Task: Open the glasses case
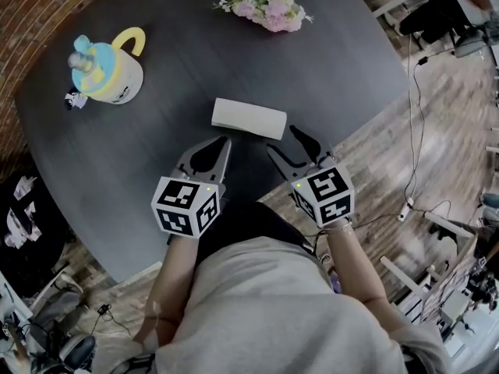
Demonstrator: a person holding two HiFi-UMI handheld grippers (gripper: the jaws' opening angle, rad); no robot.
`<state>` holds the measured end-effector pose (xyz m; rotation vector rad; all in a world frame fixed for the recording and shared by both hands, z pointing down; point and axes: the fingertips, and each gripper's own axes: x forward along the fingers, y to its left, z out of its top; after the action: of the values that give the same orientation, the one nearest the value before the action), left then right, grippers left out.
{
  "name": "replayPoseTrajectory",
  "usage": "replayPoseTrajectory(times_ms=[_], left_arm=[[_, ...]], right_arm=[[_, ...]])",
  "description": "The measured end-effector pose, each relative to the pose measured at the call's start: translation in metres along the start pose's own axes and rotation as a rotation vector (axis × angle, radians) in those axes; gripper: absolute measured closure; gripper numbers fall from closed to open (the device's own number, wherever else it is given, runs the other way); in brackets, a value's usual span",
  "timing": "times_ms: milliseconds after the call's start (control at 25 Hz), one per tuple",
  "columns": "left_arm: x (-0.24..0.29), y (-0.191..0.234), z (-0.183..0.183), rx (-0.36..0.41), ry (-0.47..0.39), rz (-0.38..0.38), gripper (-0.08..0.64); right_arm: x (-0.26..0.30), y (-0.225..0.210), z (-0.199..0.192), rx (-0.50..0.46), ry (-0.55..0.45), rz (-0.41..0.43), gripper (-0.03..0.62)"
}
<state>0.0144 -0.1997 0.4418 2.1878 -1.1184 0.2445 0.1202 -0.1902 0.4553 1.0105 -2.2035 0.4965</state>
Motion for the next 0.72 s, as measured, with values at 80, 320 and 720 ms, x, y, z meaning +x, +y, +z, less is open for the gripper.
replayPoseTrajectory(times_ms=[80, 320, 720], left_arm=[[0.003, -0.001, -0.005, -0.012, 0.008, -0.002, 0.531], [0.008, -0.001, -0.017, -0.022, 0.043, -0.008, 0.531], [0.018, -0.002, -0.030, -0.043, 0.082, -0.024, 0.531]], right_arm=[[0.008, -0.003, -0.002, -0.037, 0.021, -0.005, 0.322], [0.027, -0.008, -0.009, -0.157, 0.089, -0.007, 0.290], [0.041, -0.013, -0.020, -0.335, 0.151, -0.047, 0.284]])
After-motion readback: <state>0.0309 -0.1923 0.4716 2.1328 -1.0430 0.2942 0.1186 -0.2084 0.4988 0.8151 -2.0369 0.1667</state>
